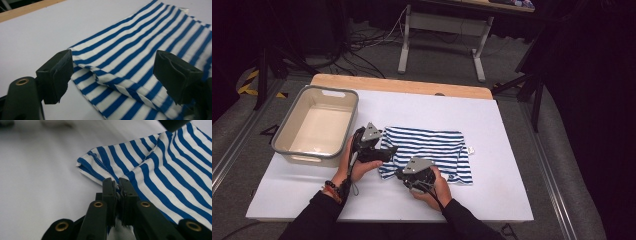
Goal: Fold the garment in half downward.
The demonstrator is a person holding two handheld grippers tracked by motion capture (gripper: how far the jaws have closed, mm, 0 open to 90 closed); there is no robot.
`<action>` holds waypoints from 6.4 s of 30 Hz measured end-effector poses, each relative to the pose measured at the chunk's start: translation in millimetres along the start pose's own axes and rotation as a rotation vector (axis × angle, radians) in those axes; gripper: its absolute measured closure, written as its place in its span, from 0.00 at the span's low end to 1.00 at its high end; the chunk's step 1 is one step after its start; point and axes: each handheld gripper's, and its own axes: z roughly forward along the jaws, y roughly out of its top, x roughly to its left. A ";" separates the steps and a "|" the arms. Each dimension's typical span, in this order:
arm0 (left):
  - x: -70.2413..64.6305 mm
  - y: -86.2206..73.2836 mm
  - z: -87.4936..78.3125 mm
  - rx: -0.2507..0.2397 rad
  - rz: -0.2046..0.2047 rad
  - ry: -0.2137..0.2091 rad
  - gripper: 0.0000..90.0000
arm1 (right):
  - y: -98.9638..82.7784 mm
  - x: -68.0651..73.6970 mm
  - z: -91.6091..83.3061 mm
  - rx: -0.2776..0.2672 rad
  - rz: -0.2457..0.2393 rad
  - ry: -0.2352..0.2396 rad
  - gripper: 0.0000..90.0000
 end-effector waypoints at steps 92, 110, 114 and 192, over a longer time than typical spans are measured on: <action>22.0 41.9 15.2 -0.005 -0.053 0.154 0.96 | 3.7 8.2 -19.6 -0.196 0.010 0.065 0.94; 9.6 59.9 27.9 -0.019 -0.018 0.125 0.96 | -2.9 -1.8 -54.0 -0.251 0.056 -0.003 0.94; 4.2 65.9 33.9 -0.019 -0.006 0.113 0.96 | -6.7 -5.2 -63.3 -0.253 0.069 -0.023 0.94; -27.0 52.0 130.3 0.208 -0.033 -0.186 0.83 | -111.9 -77.2 -133.8 0.027 0.371 -0.253 0.96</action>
